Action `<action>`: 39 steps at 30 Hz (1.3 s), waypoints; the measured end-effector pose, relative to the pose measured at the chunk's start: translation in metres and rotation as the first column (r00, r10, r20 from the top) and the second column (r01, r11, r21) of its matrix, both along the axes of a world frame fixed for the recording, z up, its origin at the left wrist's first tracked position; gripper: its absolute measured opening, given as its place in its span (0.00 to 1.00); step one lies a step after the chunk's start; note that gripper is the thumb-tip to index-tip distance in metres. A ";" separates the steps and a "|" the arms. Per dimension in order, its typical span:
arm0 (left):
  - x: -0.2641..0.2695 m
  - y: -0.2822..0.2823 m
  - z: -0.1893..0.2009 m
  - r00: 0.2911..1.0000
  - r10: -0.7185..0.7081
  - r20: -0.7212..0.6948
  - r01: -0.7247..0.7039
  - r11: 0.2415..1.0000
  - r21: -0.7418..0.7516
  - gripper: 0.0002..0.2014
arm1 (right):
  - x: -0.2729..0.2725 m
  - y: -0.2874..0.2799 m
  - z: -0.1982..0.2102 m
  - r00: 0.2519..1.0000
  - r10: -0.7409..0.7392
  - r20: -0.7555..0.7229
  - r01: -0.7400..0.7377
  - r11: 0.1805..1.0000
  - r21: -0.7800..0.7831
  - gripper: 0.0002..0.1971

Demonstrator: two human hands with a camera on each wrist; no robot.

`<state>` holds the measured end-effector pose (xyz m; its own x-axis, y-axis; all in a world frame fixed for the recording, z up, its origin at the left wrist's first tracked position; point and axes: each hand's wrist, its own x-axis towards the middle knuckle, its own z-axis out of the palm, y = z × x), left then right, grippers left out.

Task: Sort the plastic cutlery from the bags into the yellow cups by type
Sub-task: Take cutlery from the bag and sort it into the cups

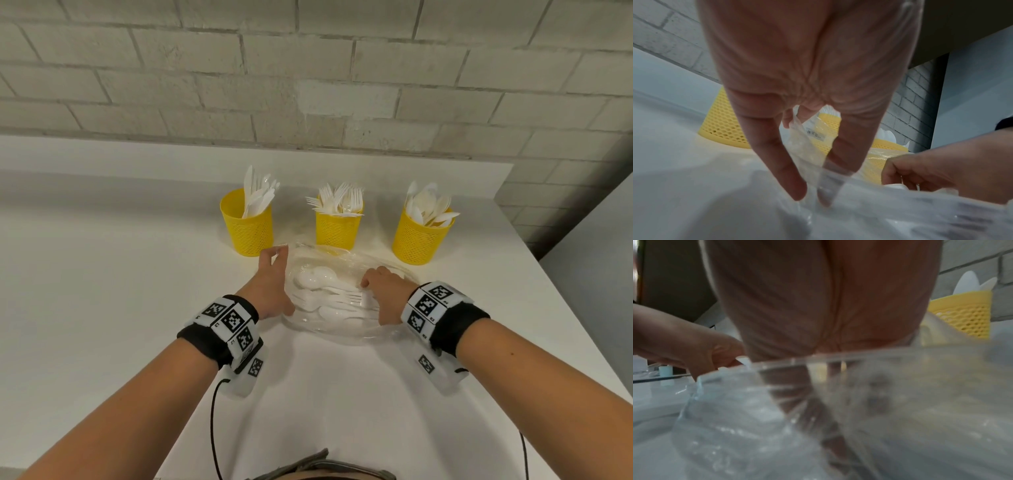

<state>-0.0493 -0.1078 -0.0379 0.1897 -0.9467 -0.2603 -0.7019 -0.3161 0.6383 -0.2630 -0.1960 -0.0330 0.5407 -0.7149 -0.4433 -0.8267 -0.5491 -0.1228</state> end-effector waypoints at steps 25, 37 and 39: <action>0.000 0.003 -0.001 1.000 0.007 -0.001 -0.007 1.000 -0.018 0.58 | 0.028 0.004 -0.004 0.990 0.143 -0.001 -0.143 0.988 -0.059 0.43; -0.001 0.003 0.005 0.999 0.003 -0.036 -0.005 0.999 -0.051 0.56 | 0.050 0.013 -0.016 0.996 0.086 0.000 -0.086 0.992 -0.097 0.19; 0.000 0.004 0.005 0.999 0.021 -0.026 -0.022 0.999 -0.050 0.55 | 0.046 0.009 -0.013 0.996 0.094 -0.013 -0.095 0.990 -0.101 0.23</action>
<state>-0.0498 -0.1040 -0.0330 0.2040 -0.9544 -0.2178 -0.6789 -0.2982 0.6710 -0.2172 -0.1874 -0.0457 0.6043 -0.7024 -0.3760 -0.7715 -0.6338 -0.0558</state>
